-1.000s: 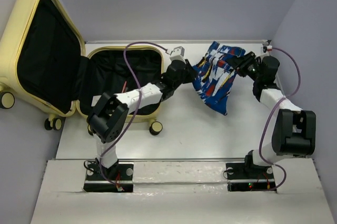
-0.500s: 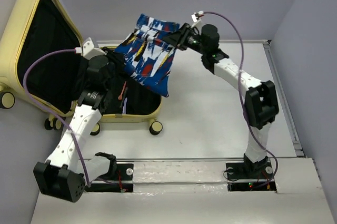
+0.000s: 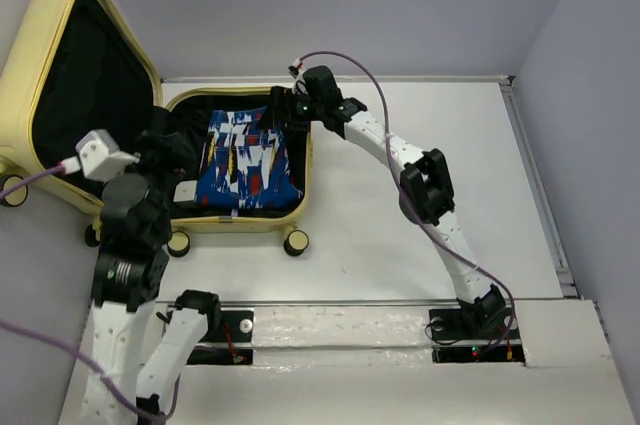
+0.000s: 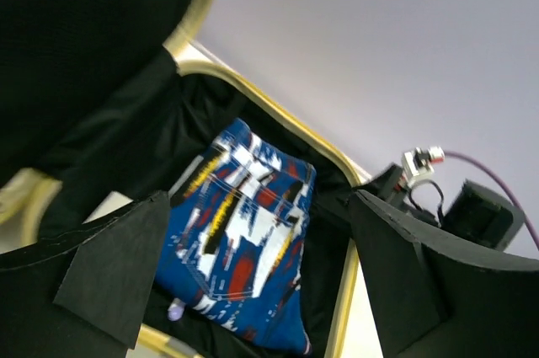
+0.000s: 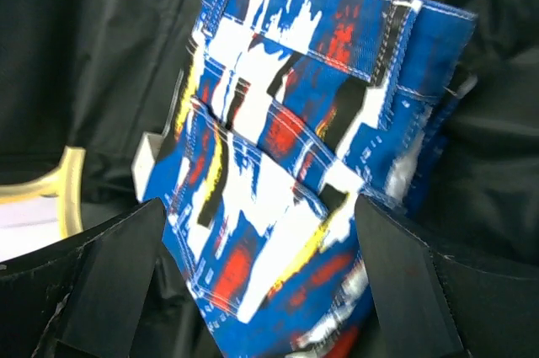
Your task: Pack the luggage
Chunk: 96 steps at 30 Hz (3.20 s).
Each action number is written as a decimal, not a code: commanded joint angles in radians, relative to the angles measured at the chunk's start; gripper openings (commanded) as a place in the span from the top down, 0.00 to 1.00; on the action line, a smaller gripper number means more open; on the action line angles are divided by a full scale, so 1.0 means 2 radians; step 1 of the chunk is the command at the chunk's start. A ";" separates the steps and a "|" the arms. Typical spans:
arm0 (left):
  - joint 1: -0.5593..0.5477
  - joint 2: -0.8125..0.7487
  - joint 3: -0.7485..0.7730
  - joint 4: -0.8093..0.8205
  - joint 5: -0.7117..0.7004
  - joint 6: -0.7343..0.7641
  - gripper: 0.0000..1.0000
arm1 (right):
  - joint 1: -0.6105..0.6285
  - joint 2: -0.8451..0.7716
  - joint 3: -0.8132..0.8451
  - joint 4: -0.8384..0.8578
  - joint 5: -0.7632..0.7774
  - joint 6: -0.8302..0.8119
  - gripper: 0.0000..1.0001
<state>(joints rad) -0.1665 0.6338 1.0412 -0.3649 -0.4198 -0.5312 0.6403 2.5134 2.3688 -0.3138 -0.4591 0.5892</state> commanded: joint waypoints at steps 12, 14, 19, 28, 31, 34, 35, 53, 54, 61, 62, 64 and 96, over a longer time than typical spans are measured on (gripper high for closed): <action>-0.013 -0.126 0.061 -0.250 -0.406 -0.024 0.01 | -0.006 -0.210 -0.154 0.026 -0.077 -0.118 0.00; -0.019 -0.092 0.058 -0.236 -0.428 -0.020 0.02 | -0.006 -0.243 -0.188 0.035 -0.076 -0.127 0.00; -0.023 -0.007 0.016 -0.090 -0.480 0.074 0.05 | -0.006 -0.271 -0.251 0.049 -0.086 -0.138 0.00; 0.143 0.061 -0.031 0.070 -0.352 0.199 0.11 | -0.006 -0.262 -0.263 0.043 -0.093 -0.143 0.00; 0.166 0.090 -0.027 0.057 -0.340 0.177 0.14 | -0.006 -0.259 -0.263 0.043 -0.093 -0.148 0.00; 0.194 0.108 -0.024 0.050 -0.313 0.160 0.24 | -0.012 -0.253 -0.268 0.042 -0.064 -0.145 0.00; 0.207 0.120 -0.021 0.050 -0.301 0.158 0.24 | -0.019 -0.250 -0.269 0.042 -0.057 -0.140 0.00; 0.194 0.110 -0.018 0.048 -0.192 0.118 0.94 | -0.033 -0.153 -0.217 -0.059 0.130 -0.140 0.27; 0.181 0.107 -0.021 0.048 -0.179 0.111 0.94 | -0.033 -0.148 -0.216 -0.059 0.124 -0.137 0.36; -0.070 0.070 -0.044 0.057 -0.203 0.069 0.94 | -0.028 -0.140 -0.269 -0.010 0.095 -0.113 0.93; -0.100 0.070 -0.046 0.056 -0.207 0.065 0.94 | -0.028 -0.143 -0.274 -0.005 0.094 -0.113 0.93; -0.193 0.073 -0.053 0.058 -0.220 0.059 0.94 | -0.028 -0.148 -0.282 0.004 0.088 -0.113 0.93; -0.044 0.198 0.071 0.122 0.109 0.032 0.01 | -0.167 -0.358 -0.486 0.040 0.091 -0.121 0.22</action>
<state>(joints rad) -0.5316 0.9859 1.2545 -0.1387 -0.3882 -0.3309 0.3927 1.9057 1.4242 -0.1921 -0.3302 0.3786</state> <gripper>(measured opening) 0.989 0.676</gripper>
